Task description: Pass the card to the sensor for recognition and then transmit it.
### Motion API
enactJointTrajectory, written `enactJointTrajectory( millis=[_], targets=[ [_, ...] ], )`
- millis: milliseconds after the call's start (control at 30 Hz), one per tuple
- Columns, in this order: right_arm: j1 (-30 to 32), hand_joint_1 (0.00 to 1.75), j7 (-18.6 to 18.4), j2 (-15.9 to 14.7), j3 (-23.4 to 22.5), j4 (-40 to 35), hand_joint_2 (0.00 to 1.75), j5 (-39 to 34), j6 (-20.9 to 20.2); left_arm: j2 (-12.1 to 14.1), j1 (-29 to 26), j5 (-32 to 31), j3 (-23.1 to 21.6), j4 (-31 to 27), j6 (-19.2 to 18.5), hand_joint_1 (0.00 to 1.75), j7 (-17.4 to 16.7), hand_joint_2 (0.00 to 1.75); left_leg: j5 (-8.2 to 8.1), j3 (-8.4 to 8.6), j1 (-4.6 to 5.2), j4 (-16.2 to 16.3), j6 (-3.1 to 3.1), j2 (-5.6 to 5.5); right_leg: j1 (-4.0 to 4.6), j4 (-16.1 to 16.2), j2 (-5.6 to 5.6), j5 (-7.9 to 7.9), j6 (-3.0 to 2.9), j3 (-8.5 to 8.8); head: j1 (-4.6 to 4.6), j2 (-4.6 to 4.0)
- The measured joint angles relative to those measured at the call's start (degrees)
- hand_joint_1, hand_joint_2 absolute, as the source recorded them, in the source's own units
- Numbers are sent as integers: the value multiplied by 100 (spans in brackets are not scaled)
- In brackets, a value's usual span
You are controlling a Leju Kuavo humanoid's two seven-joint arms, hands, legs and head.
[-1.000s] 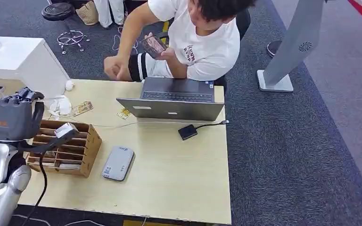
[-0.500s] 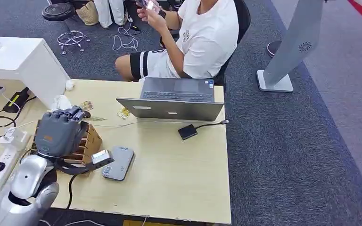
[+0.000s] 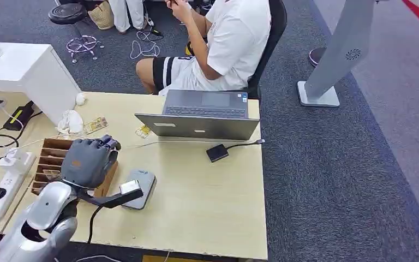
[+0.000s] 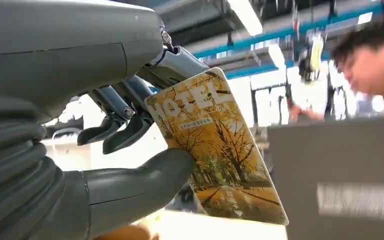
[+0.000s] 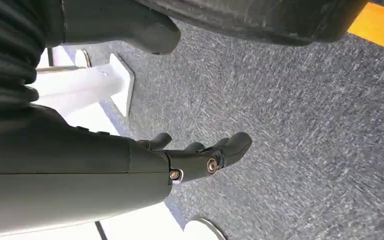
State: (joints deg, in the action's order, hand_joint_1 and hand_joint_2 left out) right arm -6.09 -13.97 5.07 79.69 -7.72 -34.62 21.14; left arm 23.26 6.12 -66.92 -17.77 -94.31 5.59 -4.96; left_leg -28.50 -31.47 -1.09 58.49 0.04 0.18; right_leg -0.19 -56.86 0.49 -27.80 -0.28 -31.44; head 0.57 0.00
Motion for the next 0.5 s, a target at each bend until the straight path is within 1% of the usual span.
enactJointTrajectory(
  millis=[133,233,333,500],
  targets=[
    [-1,0,-48,15,13,4,175,-35,17,46,-1,139,-98,248,-338,175,-87,175,0,0,0,0,0,0,0,0,0,0,0,0,0,0],
    [-3,0,-70,22,20,7,175,-55,31,116,-65,197,-197,382,-505,175,-118,175,0,-1,0,0,0,2,0,-2,1,0,0,0,0,0],
    [-3,0,-103,26,28,7,175,-57,20,205,-269,212,-277,494,-553,175,-194,175,0,-2,0,0,0,2,0,-2,3,-1,-1,-2,0,-2],
    [-6,0,-127,31,35,7,175,-89,11,280,-569,234,-302,601,-546,175,-293,175,-1,-6,0,0,0,1,0,-1,1,-3,-1,-3,0,0]
  ],
)
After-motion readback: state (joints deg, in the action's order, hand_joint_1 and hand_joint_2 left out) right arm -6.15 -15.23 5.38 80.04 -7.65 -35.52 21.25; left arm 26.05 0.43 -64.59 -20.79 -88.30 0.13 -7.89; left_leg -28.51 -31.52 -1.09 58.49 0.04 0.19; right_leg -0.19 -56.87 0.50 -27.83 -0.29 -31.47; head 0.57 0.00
